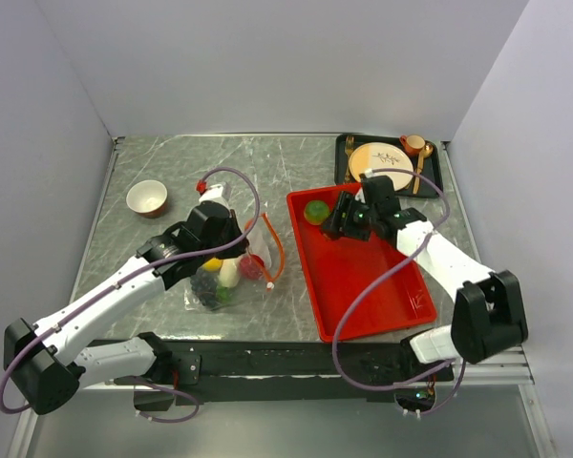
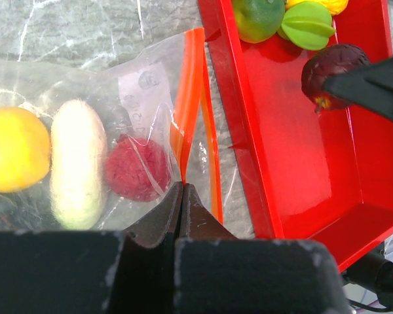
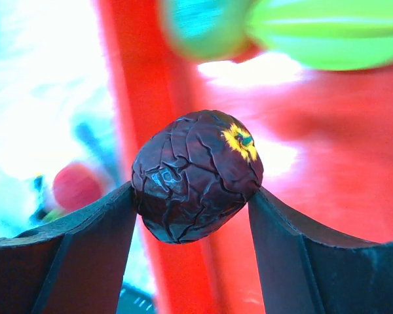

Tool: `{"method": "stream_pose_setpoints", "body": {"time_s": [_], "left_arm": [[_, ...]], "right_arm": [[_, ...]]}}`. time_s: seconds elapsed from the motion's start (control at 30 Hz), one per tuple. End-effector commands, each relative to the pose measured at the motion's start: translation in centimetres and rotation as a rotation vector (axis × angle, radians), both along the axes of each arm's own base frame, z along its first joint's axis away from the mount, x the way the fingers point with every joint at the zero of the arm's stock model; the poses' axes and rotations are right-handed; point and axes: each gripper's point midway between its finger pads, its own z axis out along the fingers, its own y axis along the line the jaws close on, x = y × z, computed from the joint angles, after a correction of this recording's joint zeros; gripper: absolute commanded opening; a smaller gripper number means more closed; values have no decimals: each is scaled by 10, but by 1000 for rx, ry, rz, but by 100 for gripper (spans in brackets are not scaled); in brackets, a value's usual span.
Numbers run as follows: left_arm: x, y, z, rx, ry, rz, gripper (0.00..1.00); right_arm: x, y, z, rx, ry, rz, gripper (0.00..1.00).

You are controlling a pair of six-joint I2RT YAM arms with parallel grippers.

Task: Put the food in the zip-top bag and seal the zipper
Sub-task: Pick up the fake fruit from the bin, then place the fake fruit in the zipper food storage bag.

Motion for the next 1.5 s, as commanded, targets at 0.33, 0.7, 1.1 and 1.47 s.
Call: {"method": "stream_pose_setpoints", "body": {"time_s": [0.33, 0.7, 1.1, 1.47], "left_arm": [[3, -10, 21, -59, -49, -20, 1], [0, -7, 48, -129, -108, -10, 1], [-2, 5, 57, -155, -160, 32, 1], [-5, 17, 56, -148, -171, 74, 1]], "right_arm": [[-51, 150, 70, 253, -77, 483, 35], [-65, 206, 59, 255, -25, 604, 50], [-70, 204, 75, 250, -56, 636, 99], [-20, 124, 84, 93, -141, 306, 100]]}}
